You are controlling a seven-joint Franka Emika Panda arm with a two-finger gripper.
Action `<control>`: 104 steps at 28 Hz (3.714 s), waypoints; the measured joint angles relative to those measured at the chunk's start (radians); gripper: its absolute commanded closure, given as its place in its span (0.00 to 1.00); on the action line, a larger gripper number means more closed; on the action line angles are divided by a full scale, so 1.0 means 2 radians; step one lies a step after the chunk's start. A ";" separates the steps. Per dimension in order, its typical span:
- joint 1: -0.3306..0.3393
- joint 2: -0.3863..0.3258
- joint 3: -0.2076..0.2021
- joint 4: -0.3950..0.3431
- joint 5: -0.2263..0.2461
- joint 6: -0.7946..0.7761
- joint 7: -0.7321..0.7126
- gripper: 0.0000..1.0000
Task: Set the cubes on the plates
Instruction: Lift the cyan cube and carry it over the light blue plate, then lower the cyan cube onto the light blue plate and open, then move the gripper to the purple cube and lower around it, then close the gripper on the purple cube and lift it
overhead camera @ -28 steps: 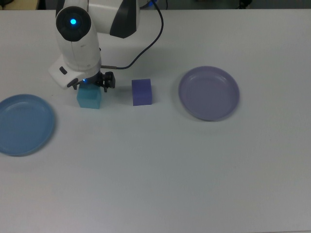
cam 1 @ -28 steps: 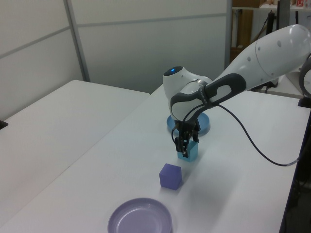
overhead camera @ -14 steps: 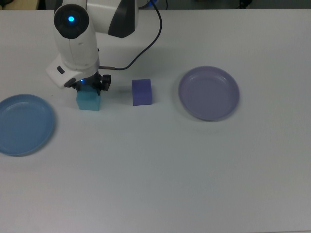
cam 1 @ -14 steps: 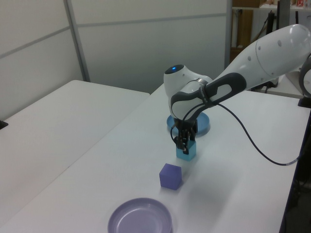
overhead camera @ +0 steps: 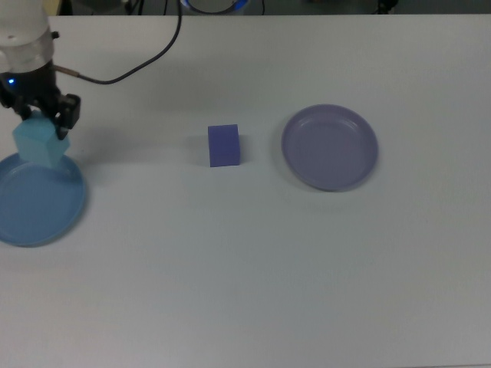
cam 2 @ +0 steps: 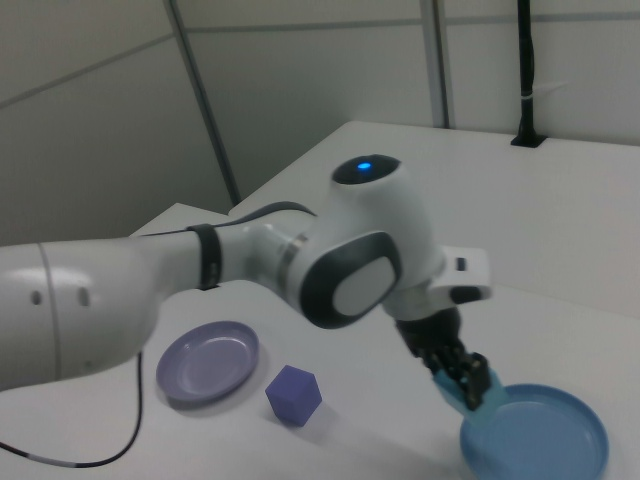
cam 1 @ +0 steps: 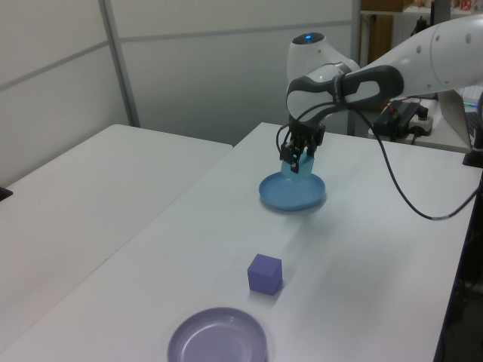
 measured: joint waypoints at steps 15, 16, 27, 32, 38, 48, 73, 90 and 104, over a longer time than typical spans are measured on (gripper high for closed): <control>-0.017 0.092 0.000 0.062 0.000 0.092 0.001 0.02; -0.018 0.092 0.000 0.063 0.000 0.092 0.001 0.01; -0.017 0.091 0.002 0.066 0.000 0.092 0.013 0.00; -0.014 0.073 0.006 0.066 0.000 0.052 0.046 0.00; 0.025 0.050 0.011 0.066 0.000 -0.075 0.050 0.00; 0.129 0.043 0.014 0.066 0.019 -0.198 0.066 0.00; 0.251 0.035 0.008 -0.039 -0.016 -0.109 0.065 0.00; 0.248 0.059 0.003 -0.052 -0.031 -0.074 0.066 0.67; 0.235 0.022 0.001 -0.049 -0.031 -0.084 0.068 0.72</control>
